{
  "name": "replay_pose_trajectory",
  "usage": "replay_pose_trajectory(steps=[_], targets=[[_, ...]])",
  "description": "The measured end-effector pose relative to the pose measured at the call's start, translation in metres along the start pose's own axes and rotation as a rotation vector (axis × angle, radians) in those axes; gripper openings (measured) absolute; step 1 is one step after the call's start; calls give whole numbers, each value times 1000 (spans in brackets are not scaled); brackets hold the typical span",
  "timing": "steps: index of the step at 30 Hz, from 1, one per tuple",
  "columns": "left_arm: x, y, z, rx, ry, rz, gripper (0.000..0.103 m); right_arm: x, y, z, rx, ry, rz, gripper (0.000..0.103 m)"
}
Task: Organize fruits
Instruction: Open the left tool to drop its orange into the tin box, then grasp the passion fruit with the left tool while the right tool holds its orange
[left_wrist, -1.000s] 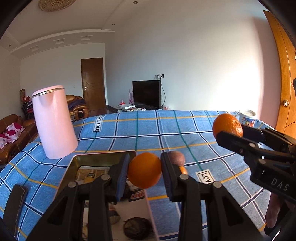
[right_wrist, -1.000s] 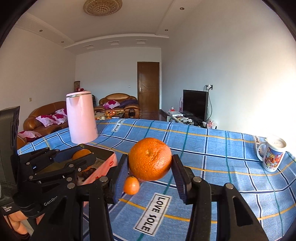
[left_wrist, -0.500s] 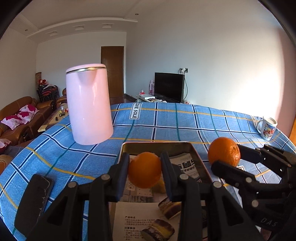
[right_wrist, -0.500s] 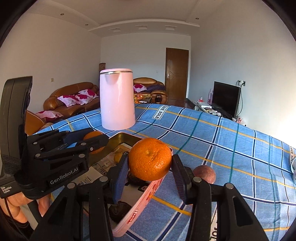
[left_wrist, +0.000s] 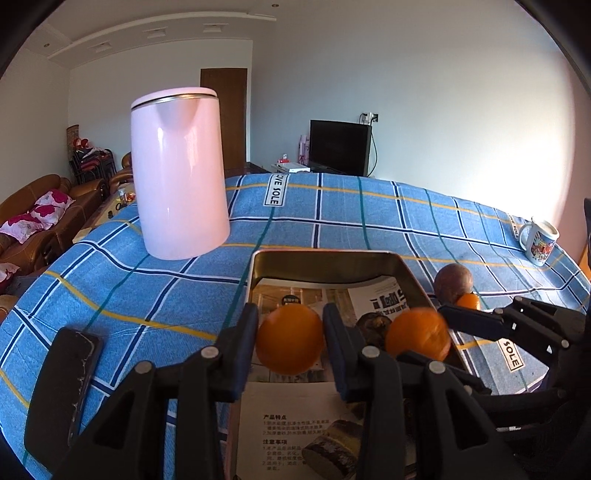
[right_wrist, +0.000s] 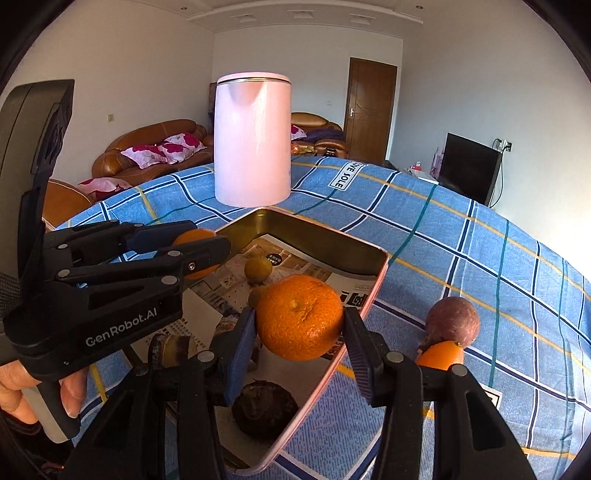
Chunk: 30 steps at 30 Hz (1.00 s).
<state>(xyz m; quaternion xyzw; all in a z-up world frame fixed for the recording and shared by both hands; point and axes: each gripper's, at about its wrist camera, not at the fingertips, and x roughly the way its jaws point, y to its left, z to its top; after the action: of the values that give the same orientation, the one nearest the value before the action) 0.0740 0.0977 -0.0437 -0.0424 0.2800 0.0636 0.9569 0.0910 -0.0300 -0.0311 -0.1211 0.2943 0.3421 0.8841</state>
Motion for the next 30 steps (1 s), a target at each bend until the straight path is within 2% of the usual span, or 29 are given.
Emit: replay_pose_trajectory(steps=[1,4,8,11,14,16,22,25,26,27,28,30], targets=[[-1,-1,0,2,-2,7,54,-2,-1,1,6,4,15,53],[-8,-1,-1,2,-23,11,71,-16,-9,-1,18,-33,14,59],[-12,1,1,-6,-36,8,72,-43,-43,-10,51,-72,-71,65],[-12,-1,2,-16,-41,3,72,-54,-79,-20,99,-44,-158,66],[-12,-6,2,-23,-41,-7,77,-55,-106,-29,159,-11,-195,66],[-12,-12,2,-17,-39,-14,77,-51,-113,-30,197,1,-196,66],[-13,-27,5,20,-37,-29,77,-16,-102,-23,230,76,-109,66],[-14,-32,10,28,-42,-28,77,3,-96,-22,225,143,-125,66],[-15,-34,11,32,-44,-30,77,8,-97,-22,235,158,-116,66],[-15,-37,13,36,-46,-32,77,12,-100,-22,251,173,-99,56],[-15,-40,14,42,-47,-37,77,15,-102,-22,262,184,-100,37],[-15,-49,17,58,-48,-47,77,14,-106,-24,276,183,-87,35]])
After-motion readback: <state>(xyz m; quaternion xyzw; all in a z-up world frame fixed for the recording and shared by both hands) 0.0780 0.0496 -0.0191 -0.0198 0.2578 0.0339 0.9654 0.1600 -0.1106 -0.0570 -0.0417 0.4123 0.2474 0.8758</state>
